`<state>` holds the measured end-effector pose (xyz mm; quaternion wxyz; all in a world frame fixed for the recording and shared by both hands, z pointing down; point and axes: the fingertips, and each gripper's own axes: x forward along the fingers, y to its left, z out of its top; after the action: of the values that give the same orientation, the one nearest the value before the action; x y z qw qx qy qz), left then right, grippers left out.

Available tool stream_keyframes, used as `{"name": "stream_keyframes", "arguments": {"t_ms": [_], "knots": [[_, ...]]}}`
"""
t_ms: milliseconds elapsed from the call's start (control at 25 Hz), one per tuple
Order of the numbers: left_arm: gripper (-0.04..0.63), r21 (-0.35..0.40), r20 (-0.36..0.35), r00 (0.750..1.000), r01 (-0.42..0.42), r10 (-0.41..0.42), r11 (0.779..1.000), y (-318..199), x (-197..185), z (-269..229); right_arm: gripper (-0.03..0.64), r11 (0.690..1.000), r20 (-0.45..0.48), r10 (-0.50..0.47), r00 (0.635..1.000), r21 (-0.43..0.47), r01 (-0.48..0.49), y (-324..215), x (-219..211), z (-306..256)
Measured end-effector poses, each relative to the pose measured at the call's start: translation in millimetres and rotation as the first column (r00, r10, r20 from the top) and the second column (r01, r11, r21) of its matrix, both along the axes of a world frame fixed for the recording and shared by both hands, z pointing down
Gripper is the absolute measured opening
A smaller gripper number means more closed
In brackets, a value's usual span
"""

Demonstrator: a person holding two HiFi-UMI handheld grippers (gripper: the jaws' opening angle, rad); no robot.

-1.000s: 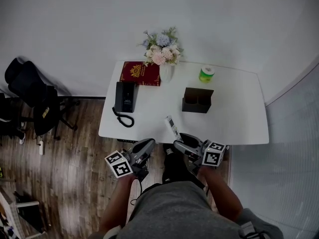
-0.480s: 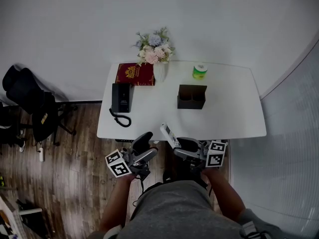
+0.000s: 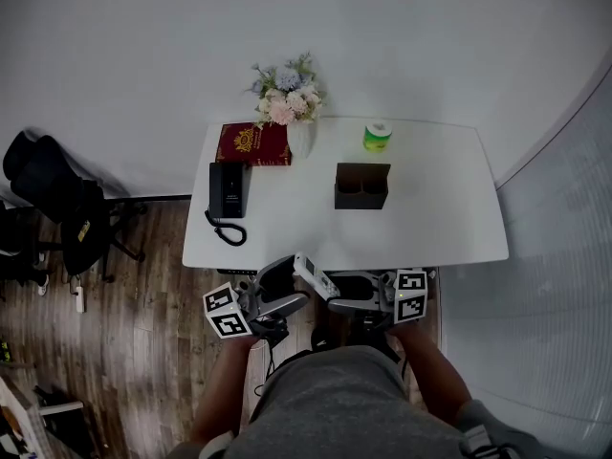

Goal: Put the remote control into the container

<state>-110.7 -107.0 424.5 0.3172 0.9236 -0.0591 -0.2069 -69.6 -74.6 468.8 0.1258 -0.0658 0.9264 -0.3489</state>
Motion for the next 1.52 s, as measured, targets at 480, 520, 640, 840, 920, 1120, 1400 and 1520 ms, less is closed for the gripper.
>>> {"name": "stream_keyframes", "arguments": {"t_ms": [480,520,640,840,920,1120,1400,1520], "knots": [[0.393,0.016,-0.045,0.999,-0.025,0.025,1.0,9.9,19.0,-20.4,0.25,1.0,0.009,-0.031,0.999,-0.004,0.031,7.2,5.2,-5.8],[0.393,0.009,-0.041,0.999,-0.023,0.023,1.0,9.7,20.0,-18.9,0.25,1.0,0.011,-0.03,1.0,-0.011,0.03,6.5,6.9,-4.8],[0.372,-0.014,-0.03,0.999,-0.015,0.014,1.0,9.8,23.2,-12.1,0.25,0.999,0.014,-0.031,0.999,-0.028,0.031,7.2,11.0,0.5],[0.297,-0.054,0.004,1.0,0.01,-0.01,0.999,5.0,28.7,-0.1,0.249,0.998,0.016,-0.056,0.998,-0.041,0.057,9.9,15.4,6.6],[0.247,-0.073,0.006,1.0,0.014,-0.014,0.997,3.2,28.7,2.3,0.25,0.997,0.019,-0.065,0.998,-0.045,0.065,10.9,16.9,6.1],[0.21,-0.122,-0.022,0.999,0.021,-0.024,0.992,-1.0,32.8,5.2,0.25,0.995,0.023,-0.088,0.996,-0.054,0.089,10.4,24.4,6.7],[0.2,-0.097,0.006,0.999,0.036,-0.036,0.995,-4.1,46.8,5.6,0.25,0.992,0.019,-0.113,0.993,-0.052,0.114,7.2,36.7,7.3],[0.207,-0.092,0.023,0.999,0.039,-0.037,0.995,-7.7,54.2,6.1,0.25,0.991,0.019,-0.124,0.992,-0.053,0.125,4.1,43.2,7.3]]}}
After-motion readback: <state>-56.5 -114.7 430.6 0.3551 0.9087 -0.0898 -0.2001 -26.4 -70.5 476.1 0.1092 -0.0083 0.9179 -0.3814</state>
